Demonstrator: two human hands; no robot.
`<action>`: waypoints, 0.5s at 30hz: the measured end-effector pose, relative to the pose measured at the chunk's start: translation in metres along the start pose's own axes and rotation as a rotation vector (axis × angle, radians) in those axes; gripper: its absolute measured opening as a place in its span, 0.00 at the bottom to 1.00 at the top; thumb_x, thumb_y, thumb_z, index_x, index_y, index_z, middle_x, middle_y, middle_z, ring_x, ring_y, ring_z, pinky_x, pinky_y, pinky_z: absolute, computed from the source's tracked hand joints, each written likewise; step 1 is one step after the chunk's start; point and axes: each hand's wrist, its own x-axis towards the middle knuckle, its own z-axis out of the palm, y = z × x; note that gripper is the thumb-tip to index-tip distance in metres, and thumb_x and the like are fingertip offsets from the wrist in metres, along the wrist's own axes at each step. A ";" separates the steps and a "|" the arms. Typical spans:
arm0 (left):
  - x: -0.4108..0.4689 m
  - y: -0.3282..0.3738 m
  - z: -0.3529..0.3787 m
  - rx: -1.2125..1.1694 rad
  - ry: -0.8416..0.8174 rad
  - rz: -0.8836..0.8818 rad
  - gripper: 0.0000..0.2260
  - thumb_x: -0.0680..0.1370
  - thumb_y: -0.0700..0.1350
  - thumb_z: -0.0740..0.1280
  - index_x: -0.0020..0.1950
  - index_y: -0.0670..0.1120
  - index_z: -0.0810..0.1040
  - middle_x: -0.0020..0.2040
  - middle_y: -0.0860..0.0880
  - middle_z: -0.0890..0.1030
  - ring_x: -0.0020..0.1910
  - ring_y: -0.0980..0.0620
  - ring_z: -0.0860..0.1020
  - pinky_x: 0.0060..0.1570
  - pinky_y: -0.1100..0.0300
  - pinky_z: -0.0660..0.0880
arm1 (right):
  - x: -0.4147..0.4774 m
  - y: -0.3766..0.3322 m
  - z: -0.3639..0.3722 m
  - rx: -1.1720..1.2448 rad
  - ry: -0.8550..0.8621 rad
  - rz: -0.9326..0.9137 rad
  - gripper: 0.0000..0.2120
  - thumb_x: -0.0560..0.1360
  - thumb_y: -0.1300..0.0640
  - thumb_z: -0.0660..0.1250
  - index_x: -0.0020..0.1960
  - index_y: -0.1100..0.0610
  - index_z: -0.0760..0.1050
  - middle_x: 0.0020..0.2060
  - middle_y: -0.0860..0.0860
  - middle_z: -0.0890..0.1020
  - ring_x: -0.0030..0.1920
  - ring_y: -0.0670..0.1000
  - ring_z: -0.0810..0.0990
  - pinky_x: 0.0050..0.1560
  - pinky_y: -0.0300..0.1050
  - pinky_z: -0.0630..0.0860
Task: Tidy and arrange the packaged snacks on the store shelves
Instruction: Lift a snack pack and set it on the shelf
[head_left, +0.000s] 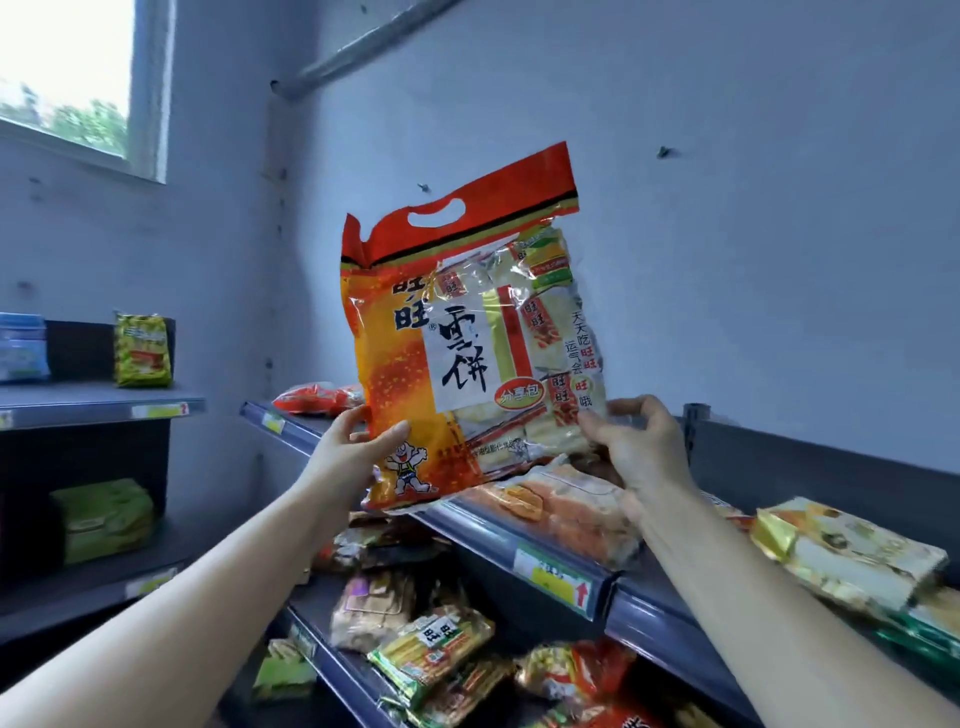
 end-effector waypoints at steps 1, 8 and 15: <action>0.009 0.000 -0.014 0.044 0.003 -0.008 0.23 0.73 0.49 0.73 0.65 0.48 0.71 0.56 0.46 0.81 0.45 0.53 0.81 0.39 0.59 0.74 | 0.003 0.004 0.019 0.013 0.004 -0.002 0.14 0.64 0.57 0.79 0.42 0.50 0.74 0.47 0.57 0.83 0.46 0.60 0.83 0.52 0.60 0.79; 0.074 0.006 -0.097 0.166 0.137 -0.034 0.13 0.71 0.47 0.76 0.51 0.43 0.80 0.47 0.46 0.84 0.45 0.48 0.82 0.47 0.57 0.76 | 0.030 0.030 0.131 0.114 -0.034 0.064 0.16 0.59 0.54 0.79 0.42 0.49 0.75 0.48 0.57 0.82 0.48 0.62 0.82 0.54 0.62 0.77; 0.145 -0.002 -0.146 0.048 0.285 -0.069 0.12 0.71 0.41 0.75 0.51 0.43 0.78 0.44 0.44 0.83 0.35 0.49 0.82 0.41 0.54 0.78 | 0.066 0.036 0.208 0.146 -0.146 0.097 0.15 0.67 0.63 0.77 0.46 0.56 0.73 0.46 0.60 0.83 0.42 0.60 0.84 0.47 0.61 0.81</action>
